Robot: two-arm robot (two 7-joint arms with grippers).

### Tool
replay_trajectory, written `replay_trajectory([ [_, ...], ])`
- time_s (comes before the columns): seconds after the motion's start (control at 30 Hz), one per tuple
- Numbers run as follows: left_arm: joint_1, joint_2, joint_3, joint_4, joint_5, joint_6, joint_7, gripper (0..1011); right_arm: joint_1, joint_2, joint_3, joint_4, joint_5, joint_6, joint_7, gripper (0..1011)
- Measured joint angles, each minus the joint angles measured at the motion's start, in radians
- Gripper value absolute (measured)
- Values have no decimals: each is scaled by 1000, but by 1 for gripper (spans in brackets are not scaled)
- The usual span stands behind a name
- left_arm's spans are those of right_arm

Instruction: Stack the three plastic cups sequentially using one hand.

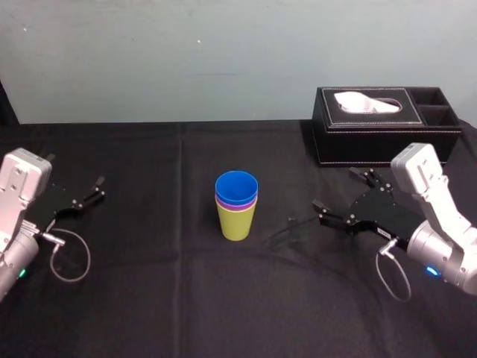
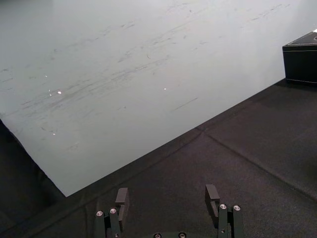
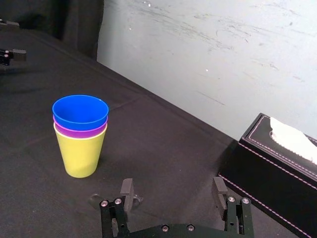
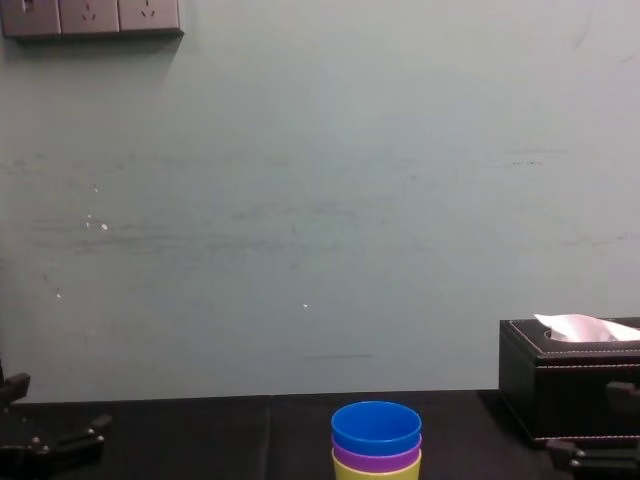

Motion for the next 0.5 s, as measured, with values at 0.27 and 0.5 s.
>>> replay_trajectory([
  [0.27,0,0,0,0,0,0,0,1010,2,1,-1,-3,1,0,0,1003],
  [0.5,0,0,0,0,0,0,0,1010,2,1,-2,-4,1,0,1,1003],
])
